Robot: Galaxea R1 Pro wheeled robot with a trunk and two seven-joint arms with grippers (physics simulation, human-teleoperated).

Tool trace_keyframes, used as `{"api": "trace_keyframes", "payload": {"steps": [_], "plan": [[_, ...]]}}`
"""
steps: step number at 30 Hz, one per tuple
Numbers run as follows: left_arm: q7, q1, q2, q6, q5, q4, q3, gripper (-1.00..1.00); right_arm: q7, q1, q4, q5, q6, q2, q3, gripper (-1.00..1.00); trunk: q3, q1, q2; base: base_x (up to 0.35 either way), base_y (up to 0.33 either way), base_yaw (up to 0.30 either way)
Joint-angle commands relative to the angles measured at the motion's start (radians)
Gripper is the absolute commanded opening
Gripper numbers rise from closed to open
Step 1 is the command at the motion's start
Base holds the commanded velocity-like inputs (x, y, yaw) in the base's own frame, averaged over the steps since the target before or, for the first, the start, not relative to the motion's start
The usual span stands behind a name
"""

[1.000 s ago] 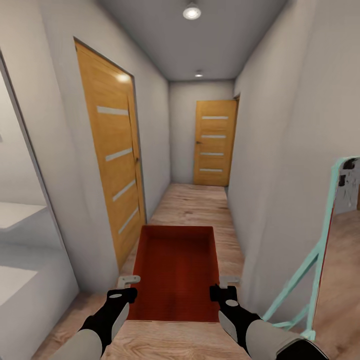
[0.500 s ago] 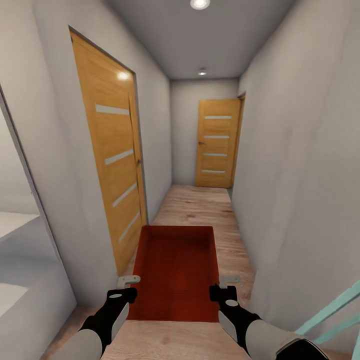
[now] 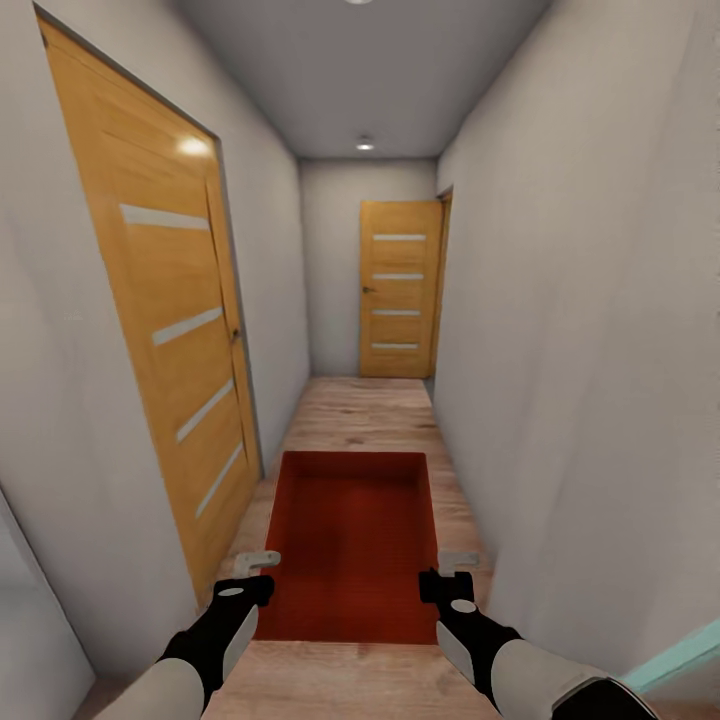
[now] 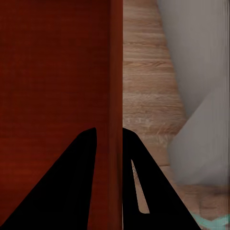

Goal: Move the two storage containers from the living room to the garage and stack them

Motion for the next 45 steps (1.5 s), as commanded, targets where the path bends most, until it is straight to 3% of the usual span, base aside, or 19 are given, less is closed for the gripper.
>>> {"api": "trace_keyframes", "payload": {"steps": [1,14,45], "plan": [[0.001,0.0,0.0,0.007,-0.01,-0.003,0.008,-1.0,-0.002,-0.002,0.0,-0.007,-0.005,0.0,-0.006,-1.0,-0.001,0.001,-0.002,0.319,0.104,-0.274],[0.0,0.0,0.013,0.007,-0.008,-0.003,0.008,-1.0,-0.001,-0.001,0.002,-0.007,-0.005,0.0,-0.006,-1.0,0.0,0.001,-0.002,0.319,0.104,-0.048],[-0.002,0.0,0.014,0.007,-0.008,-0.002,0.009,-1.0,-0.001,-0.001,0.001,-0.007,-0.006,0.002,-0.006,-1.0,0.0,0.001,-0.002,0.32,0.094,0.0]]}}
